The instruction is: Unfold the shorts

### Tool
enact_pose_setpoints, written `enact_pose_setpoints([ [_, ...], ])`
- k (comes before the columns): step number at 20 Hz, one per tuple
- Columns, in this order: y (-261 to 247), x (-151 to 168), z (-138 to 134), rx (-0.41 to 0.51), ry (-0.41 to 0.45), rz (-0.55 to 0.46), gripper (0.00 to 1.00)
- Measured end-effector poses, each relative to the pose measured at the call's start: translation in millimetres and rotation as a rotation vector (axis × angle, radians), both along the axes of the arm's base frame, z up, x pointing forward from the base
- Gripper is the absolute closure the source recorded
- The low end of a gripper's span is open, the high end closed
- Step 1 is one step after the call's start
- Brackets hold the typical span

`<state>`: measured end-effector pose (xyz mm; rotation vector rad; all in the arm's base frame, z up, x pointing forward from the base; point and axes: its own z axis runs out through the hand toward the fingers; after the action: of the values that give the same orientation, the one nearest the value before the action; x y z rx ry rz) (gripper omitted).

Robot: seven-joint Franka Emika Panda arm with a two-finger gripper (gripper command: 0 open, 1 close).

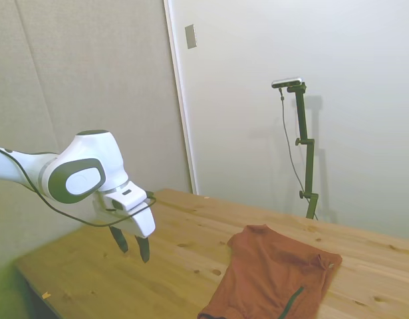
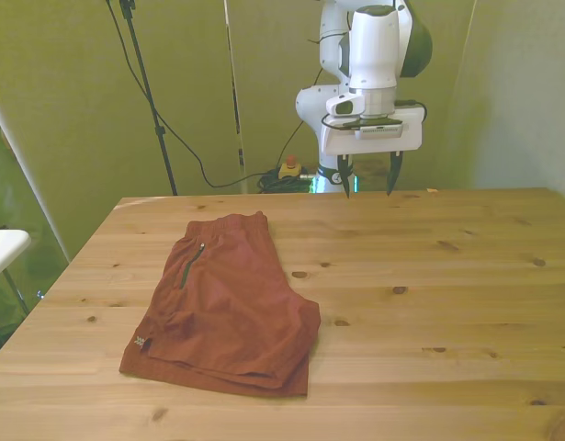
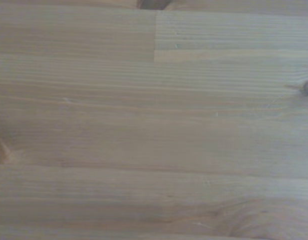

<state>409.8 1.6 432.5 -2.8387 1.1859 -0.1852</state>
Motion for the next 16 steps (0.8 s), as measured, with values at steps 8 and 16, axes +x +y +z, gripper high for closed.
enact_pose_setpoints([
  [8, -59, 39, 48, -0.046, -0.098, -0.082, 0.0],
  [16, -187, 97, 75, -0.067, -0.19, -0.247, 0.0],
])
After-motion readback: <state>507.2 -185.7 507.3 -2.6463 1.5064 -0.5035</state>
